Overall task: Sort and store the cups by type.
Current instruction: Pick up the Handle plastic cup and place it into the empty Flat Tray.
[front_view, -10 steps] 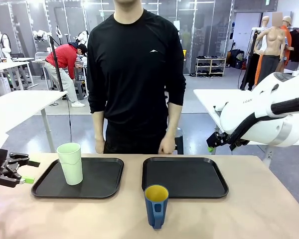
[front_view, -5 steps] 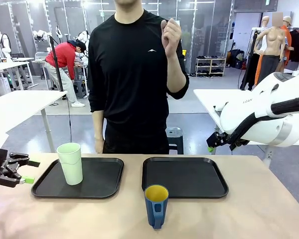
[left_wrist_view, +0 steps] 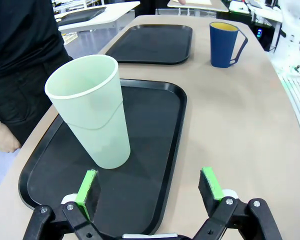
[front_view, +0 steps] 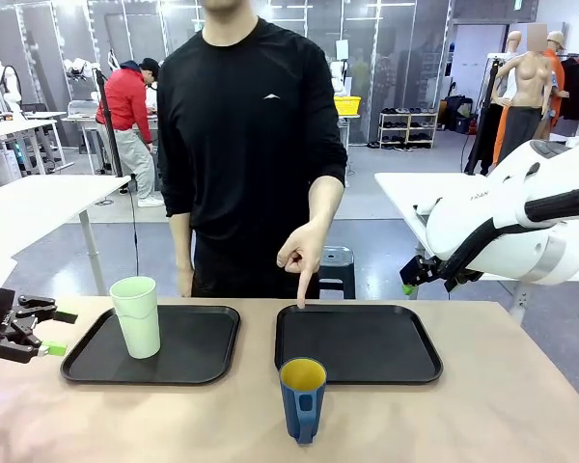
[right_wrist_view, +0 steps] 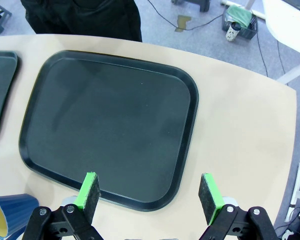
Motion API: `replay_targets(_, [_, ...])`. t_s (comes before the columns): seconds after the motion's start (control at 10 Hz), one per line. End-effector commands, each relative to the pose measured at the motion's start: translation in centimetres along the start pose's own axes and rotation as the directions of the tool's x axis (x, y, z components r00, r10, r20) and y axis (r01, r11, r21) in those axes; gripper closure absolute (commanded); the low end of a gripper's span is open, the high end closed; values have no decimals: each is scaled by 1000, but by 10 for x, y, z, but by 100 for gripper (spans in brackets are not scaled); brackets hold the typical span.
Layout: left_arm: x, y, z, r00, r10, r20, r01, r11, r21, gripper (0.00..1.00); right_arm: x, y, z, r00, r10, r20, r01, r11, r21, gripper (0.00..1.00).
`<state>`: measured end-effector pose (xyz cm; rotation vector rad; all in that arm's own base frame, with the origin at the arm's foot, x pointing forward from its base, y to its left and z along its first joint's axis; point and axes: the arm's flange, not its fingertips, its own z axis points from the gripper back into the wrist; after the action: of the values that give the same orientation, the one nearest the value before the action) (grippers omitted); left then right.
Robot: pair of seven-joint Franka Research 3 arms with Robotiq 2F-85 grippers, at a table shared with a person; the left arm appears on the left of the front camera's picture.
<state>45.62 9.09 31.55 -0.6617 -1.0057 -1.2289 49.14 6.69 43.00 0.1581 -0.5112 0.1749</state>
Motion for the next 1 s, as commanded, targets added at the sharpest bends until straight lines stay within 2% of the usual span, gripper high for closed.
replay_targets(0.0, [0, 4, 1, 1000, -11, 17, 11, 1000, -8, 0, 0, -1, 1, 1000, -3, 3, 3, 1000, 4, 0])
replay_targets(0.9, [0, 4, 1, 1000, -11, 17, 11, 1000, -8, 0, 0, -1, 1, 1000, -3, 3, 3, 1000, 4, 0])
